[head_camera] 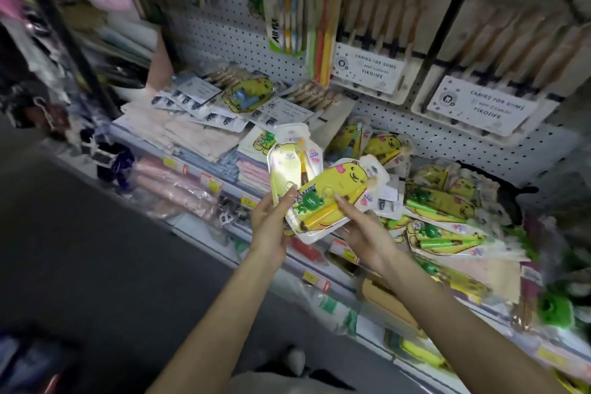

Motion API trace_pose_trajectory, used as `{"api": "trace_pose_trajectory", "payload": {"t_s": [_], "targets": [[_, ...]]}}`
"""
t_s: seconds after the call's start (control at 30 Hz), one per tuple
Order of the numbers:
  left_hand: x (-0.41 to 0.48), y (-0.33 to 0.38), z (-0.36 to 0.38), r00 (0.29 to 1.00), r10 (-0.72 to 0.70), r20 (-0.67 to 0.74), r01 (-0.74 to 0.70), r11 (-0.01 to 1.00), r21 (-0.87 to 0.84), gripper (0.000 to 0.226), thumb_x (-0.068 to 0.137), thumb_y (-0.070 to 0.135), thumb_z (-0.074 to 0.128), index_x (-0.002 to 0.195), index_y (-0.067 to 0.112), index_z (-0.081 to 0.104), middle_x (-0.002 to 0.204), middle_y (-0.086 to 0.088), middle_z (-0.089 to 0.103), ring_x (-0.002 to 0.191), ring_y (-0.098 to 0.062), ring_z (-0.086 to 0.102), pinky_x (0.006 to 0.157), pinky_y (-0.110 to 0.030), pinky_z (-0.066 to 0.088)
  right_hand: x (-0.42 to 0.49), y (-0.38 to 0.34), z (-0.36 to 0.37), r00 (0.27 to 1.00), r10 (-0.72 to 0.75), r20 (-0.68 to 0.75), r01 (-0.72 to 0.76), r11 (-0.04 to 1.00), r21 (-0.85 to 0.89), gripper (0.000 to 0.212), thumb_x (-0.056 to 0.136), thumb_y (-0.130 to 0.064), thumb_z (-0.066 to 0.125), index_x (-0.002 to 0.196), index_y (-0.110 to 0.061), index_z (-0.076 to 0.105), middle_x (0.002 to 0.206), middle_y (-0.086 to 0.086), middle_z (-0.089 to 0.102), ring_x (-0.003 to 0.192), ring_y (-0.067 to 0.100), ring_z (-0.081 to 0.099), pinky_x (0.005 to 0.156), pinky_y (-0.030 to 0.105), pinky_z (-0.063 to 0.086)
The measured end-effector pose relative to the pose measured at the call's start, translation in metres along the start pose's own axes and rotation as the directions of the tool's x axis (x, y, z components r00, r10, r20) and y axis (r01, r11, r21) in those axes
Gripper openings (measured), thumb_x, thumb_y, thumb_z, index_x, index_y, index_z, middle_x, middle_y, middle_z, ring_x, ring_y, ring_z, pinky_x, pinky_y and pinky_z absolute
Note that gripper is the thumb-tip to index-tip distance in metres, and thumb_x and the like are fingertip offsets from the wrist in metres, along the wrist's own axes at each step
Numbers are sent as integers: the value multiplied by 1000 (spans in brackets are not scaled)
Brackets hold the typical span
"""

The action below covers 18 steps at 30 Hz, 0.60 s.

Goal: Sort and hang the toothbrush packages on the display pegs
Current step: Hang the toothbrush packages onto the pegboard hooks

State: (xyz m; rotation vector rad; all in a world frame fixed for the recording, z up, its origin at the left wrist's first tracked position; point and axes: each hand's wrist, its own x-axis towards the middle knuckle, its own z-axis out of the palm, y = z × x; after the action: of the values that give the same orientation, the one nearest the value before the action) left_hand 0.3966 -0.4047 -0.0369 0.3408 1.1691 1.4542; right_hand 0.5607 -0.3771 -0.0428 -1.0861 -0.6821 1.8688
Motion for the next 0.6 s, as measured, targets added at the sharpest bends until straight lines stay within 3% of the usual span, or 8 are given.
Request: {"api": "trace_pose_trajectory", "payload": {"t_s": [0.1, 0.17, 0.33, 0.53, 0.6], "targets": [[-13, 14, -6, 993, 82, -87, -89, 993, -80, 37, 83, 19, 73, 118, 9, 64, 112, -10, 71, 103, -28, 68, 83, -39, 57, -11, 10, 22, 989, 61, 134, -31, 977, -211, 65, 76, -31, 80, 132, -11, 54, 125, 6, 67, 115, 24, 64, 105, 49, 43], [-23, 22, -8, 981, 142, -130, -158, 979, -125, 34, 85, 14, 69, 118, 4, 64, 111, -13, 71, 104, -31, 67, 86, -41, 56, -18, 12, 40, 984, 34, 176, 15, 964, -267, 57, 75, -26, 79, 125, -9, 59, 120, 8, 69, 113, 26, 64, 106, 51, 43], [-40, 41, -25, 947, 211, -242, -259, 947, -188, 32, 87, 11, 67, 118, 5, 64, 112, -15, 70, 106, -33, 66, 94, -47, 52, -21, 13, 83, 977, -74, 199, 119, 968, -223, 34, 83, -5, 69, 116, -10, 64, 111, 5, 73, 107, 22, 68, 95, 41, 52], [-27, 67, -53, 912, 284, -295, -307, 951, -33, 30, 82, 8, 70, 112, 4, 67, 107, -15, 72, 103, -35, 67, 95, -54, 50, 3, 26, 128, 976, -120, 184, 147, 979, -139, 36, 88, -7, 67, 122, -18, 61, 120, 4, 69, 115, 26, 63, 90, 42, 49], [-14, 83, -58, 915, 309, -259, -317, 948, 8, 29, 82, 8, 71, 111, 6, 68, 106, -12, 73, 102, -33, 67, 94, -51, 51, 15, 27, 150, 966, -173, 191, 207, 963, -173, 49, 82, -8, 73, 126, -19, 55, 119, 4, 69, 113, 25, 64, 89, 42, 52]]}}
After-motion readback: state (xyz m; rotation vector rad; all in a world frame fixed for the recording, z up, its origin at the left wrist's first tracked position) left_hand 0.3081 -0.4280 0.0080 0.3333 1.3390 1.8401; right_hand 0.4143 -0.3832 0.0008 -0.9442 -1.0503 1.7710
